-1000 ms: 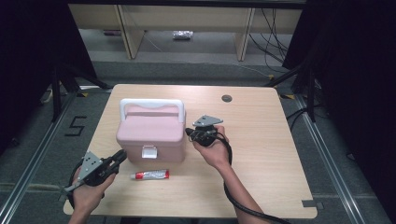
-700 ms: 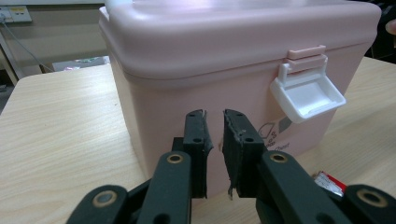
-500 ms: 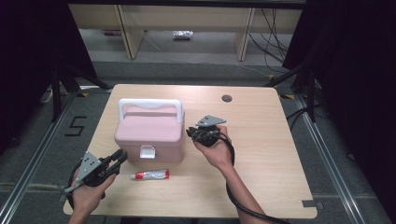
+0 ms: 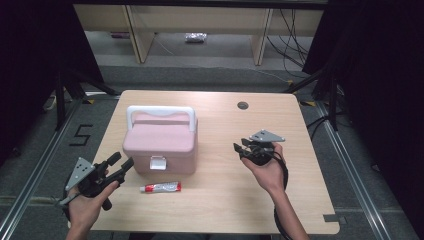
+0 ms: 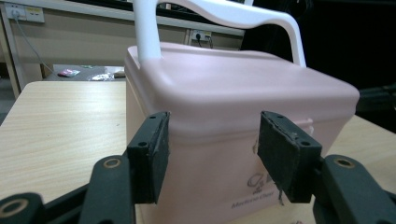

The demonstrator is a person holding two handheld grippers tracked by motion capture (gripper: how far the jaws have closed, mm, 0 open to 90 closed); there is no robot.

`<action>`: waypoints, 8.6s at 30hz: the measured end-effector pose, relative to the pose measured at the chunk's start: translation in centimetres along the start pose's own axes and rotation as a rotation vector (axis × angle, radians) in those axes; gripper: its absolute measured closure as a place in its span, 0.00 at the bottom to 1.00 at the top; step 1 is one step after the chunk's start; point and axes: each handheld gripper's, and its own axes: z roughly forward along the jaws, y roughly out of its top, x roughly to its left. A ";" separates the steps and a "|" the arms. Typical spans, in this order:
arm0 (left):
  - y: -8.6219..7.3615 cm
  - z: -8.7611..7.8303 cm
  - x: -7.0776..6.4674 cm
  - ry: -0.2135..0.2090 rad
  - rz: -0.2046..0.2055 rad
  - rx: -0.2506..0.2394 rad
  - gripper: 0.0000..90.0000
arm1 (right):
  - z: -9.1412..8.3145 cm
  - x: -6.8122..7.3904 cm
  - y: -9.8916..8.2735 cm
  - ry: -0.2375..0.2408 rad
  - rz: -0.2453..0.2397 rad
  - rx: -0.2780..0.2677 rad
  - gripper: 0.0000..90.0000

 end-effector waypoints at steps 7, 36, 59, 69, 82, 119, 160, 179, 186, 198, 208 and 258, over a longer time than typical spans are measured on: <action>1.2 0.4 -0.1 -0.004 0.002 -0.011 0.44 | -1.2 -0.5 -1.2 -0.010 0.044 -0.002 0.68; 6.8 5.5 2.3 0.047 -0.035 0.096 0.52 | -0.9 2.6 -0.4 0.048 -0.025 -0.018 0.69; 7.7 10.2 4.1 0.057 -0.030 0.210 0.71 | -0.2 4.0 -0.8 0.082 -0.039 -0.014 0.71; 8.2 10.3 4.3 0.070 -0.058 0.230 0.81 | -0.1 4.7 -0.6 0.103 -0.029 0.003 0.74; 9.5 10.5 4.4 0.069 -0.082 0.234 0.81 | 0.4 5.8 -0.1 0.142 -0.087 -0.002 0.92; 10.2 10.3 4.6 0.031 -0.070 0.253 0.69 | 2.6 10.8 3.9 0.302 -0.107 -0.053 1.00; 3.7 3.5 -2.8 -0.120 0.137 0.208 0.99 | 2.2 10.8 4.2 0.288 -0.091 -0.057 1.00; 5.4 4.5 -2.8 -0.102 0.124 0.171 0.99 | 2.3 12.3 4.1 0.330 -0.142 -0.058 1.00; 5.8 5.1 -2.6 -0.112 0.127 0.154 0.99 | 3.4 14.7 4.6 0.368 -0.180 -0.027 1.00; 6.9 5.2 -2.6 -0.104 0.121 0.142 0.99 | 5.7 18.1 4.7 0.419 -0.221 0.006 1.00; 7.2 5.3 -2.6 -0.103 0.128 0.137 0.99 | 7.0 18.9 4.1 0.401 -0.276 0.023 1.00; 10.8 6.7 -2.3 -0.072 0.151 0.080 0.99 | 8.0 19.6 3.6 0.378 -0.290 0.036 1.00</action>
